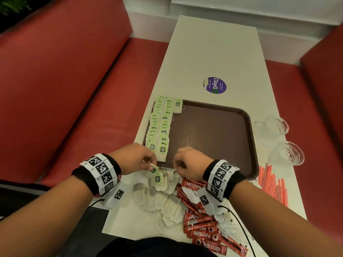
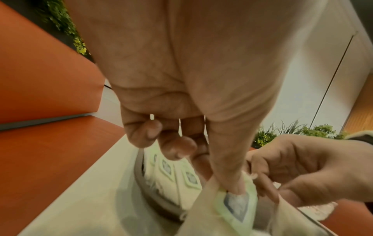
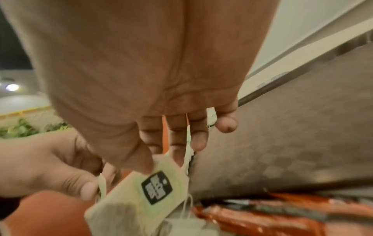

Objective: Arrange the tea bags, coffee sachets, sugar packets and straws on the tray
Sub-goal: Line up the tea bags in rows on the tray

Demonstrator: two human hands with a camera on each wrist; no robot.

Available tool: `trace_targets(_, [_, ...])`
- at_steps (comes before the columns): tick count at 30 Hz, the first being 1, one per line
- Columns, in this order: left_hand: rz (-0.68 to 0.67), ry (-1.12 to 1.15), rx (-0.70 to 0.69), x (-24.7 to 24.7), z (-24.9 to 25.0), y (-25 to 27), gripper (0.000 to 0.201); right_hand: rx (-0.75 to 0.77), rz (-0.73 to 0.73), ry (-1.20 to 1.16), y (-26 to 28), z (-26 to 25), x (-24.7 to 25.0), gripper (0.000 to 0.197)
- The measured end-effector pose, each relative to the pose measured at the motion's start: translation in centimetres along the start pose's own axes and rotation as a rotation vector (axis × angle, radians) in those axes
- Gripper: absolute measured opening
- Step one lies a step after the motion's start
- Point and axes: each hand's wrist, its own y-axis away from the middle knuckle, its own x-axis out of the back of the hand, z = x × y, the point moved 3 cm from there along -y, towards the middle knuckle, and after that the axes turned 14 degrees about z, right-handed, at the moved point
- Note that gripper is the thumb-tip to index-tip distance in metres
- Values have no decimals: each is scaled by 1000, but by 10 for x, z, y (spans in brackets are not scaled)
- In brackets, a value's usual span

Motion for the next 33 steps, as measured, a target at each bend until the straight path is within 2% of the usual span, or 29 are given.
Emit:
trace_targets(4, [82,85,23,14,6,-8,6,-118,95,-187,-2,4,14,9])
trace_targets(8, [155,164,16,22,13,-19,7,-192,196,-302,-6,13,18,19])
trace_targets(11, [209,191,13,25,16,-29,7,-195,233,-292,-9,15,22,26])
trace_targets(17, [305,245,-50,35,33,-47,9,-250,317,-317,-15,23,34,23])
trace_targets(20, [337,261,-83,38,39,-57,8,-191,326,-315,-18,25,36,12])
trace_targets(27, [402,274,-113,43,45,-82,7,-153,391,-226,-30,39,40,21])
trace_targets(30, [419,265,-73,47,42,-99,5,-191,409,-180,-32,49,45,22])
trace_targets(33, [461,210,45,54,32,-126,3,-247,388,-134,-31,59,48,16])
